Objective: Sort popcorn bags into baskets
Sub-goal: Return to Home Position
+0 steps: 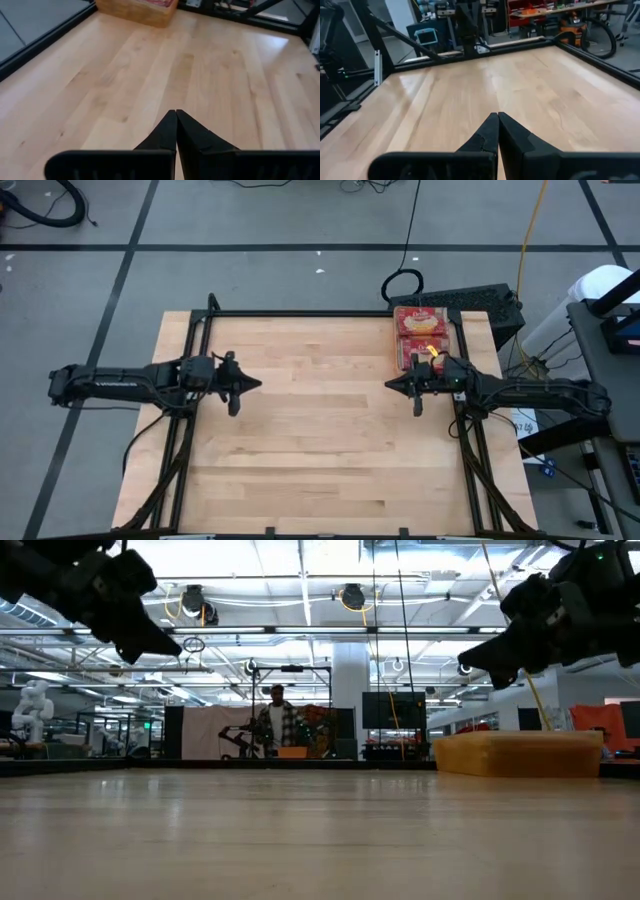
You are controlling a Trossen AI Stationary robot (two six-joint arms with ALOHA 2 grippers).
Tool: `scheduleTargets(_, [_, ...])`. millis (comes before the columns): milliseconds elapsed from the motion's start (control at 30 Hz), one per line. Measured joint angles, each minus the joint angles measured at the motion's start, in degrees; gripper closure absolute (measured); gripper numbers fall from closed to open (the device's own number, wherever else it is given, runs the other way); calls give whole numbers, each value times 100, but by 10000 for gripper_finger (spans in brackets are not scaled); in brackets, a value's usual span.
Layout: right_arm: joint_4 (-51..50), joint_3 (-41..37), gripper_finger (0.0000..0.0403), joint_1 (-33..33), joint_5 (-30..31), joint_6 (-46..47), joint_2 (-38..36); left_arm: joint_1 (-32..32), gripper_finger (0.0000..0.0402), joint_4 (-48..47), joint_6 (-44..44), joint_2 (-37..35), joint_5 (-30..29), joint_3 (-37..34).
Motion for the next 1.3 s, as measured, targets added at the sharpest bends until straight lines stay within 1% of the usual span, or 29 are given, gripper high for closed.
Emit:
scheduleTargets(133, [-255, -18, 403, 0, 240, -14, -56, 131, 398, 72, -7, -145, 60, -168])
scheduleTargets(300, [-598, -18, 403, 0, 452, -106, -172, 257, 396, 82, 22, -177, 76, -202])
scheduleTargets(400, [-701, -20, 403, 0, 415, -152, -385, 320, 394, 101, 35, -177, 102, -202])
scheduleTargets(600, [-1487, -20, 403, 2, 252, -181, -959, 448, 398, 105, 43, -177, 174, -202])
scheduleTargets(800, [-2032, -26, 403, 20, 121, -151, -1421, 577, 397, 114, 81, -177, 236, -202])
scheduleTargets(867, [-2003, -150, 403, 70, 123, -139, -1536, 648, 398, 114, 94, -177, 338, -202])
scheduleTargets(1000, [-1479, -457, 403, 189, 148, 101, -1678, 738, 394, 114, 93, -177, 470, -202])
scheduleTargets(1200, [-1744, -433, 403, 299, 158, -16, -1811, 771, 397, 116, 3, -177, 488, -202])
scheduleTargets(1300, [-2092, -331, 403, 306, 148, -45, -2007, 771, 394, 116, -51, -177, 484, -202])
